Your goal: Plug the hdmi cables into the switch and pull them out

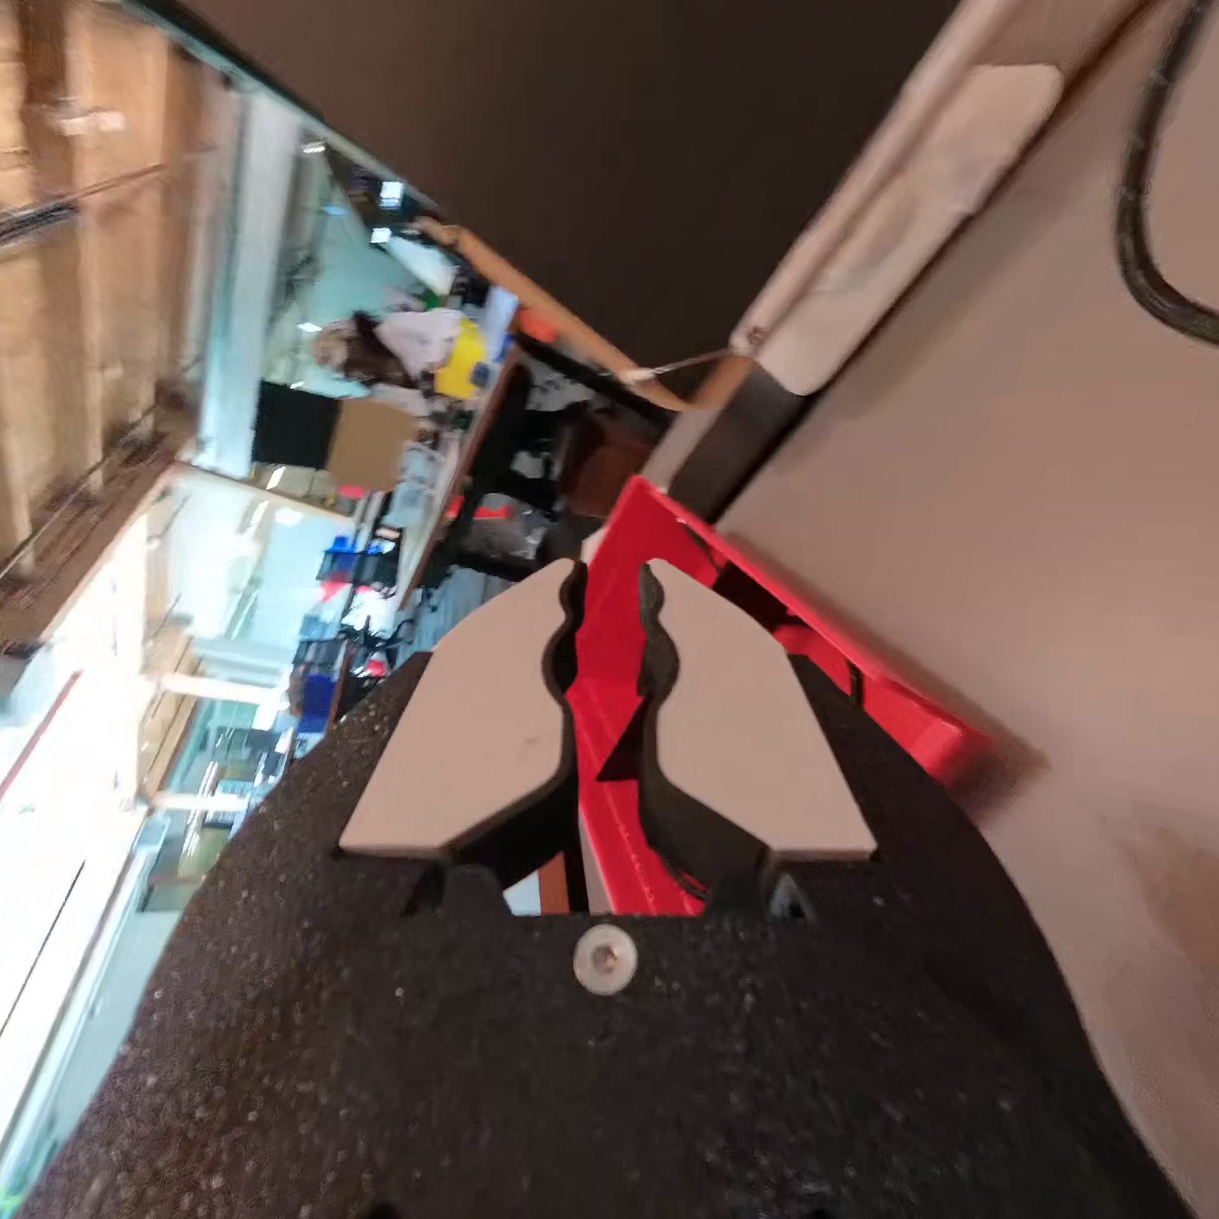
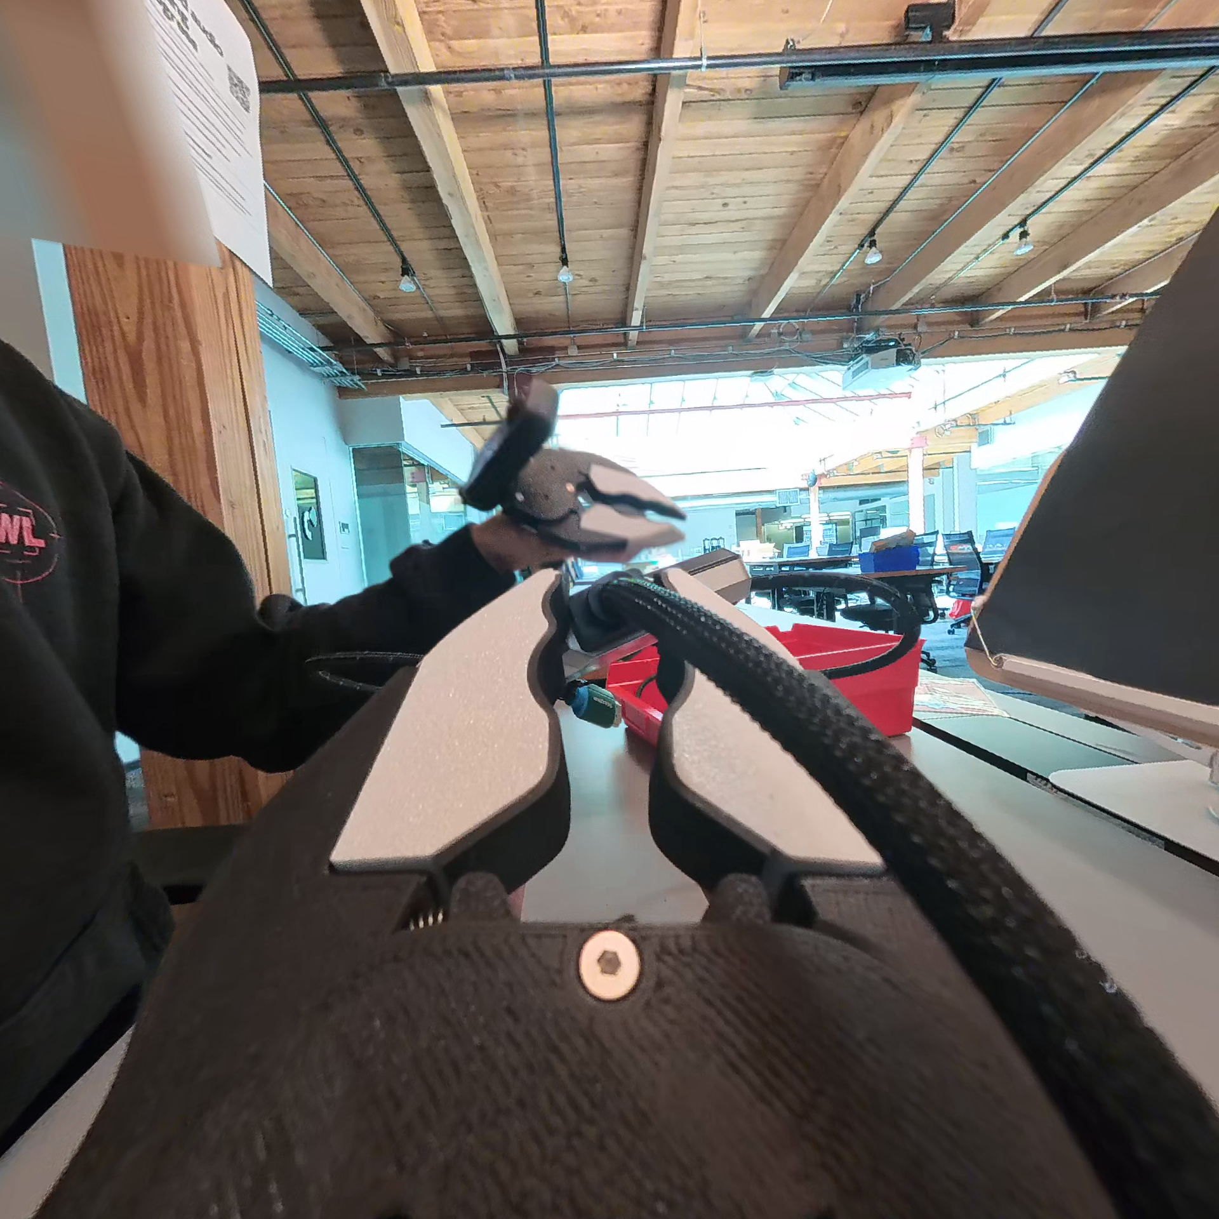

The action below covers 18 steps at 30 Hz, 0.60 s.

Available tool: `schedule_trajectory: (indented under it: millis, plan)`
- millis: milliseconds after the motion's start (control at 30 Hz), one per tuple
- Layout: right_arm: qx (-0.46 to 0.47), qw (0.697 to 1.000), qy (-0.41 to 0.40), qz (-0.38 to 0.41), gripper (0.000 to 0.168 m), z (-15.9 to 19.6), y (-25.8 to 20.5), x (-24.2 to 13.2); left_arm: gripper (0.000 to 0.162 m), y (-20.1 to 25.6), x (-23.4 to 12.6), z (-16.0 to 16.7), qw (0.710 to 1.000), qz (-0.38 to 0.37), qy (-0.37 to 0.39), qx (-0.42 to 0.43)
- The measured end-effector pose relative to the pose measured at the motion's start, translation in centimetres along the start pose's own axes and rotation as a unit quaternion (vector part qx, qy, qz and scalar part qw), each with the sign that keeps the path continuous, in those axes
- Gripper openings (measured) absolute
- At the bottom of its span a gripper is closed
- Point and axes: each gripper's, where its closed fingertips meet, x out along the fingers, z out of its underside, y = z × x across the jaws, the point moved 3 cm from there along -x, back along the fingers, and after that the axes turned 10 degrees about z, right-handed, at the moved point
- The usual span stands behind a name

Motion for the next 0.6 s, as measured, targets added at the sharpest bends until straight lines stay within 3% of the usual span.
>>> schedule_trajectory:
  millis: [33,100,200,267,400,500,600]
  plan:
    - [-0.002,1.000,0.000,0.000,0.025,-0.1,-0.1,0.0,0.014,-0.5,-1.1,-0.6,1.000,-0.008,0.010,-0.019]
    - [-0.005,1.000,0.003,-0.004,0.025,-0.3,-0.3,0.1,0.020,2.1,-2.3,-3.1,0.985,0.118,0.085,-0.091]
    - [-0.006,1.000,0.010,-0.011,0.025,-0.7,-0.7,0.2,0.025,8.7,-4.7,-7.5,0.898,0.348,0.209,-0.169]
    - [-0.009,1.000,0.015,-0.016,0.025,-1.0,-1.1,0.2,0.042,13.3,-5.8,-8.7,0.838,0.470,0.203,-0.189]
    - [-0.036,0.999,0.006,-0.015,0.025,-1.0,-1.5,0.5,0.053,17.9,-6.1,-10.2,0.741,0.587,0.171,-0.276]
    - [-0.052,0.998,-0.010,-0.022,0.025,-0.6,-2.0,0.7,0.054,19.2,-5.4,-10.6,0.711,0.616,0.148,-0.305]
    - [-0.067,0.997,-0.029,-0.027,0.024,0.3,-2.5,1.2,0.065,19.6,-5.2,-11.6,0.676,0.641,0.147,-0.331]
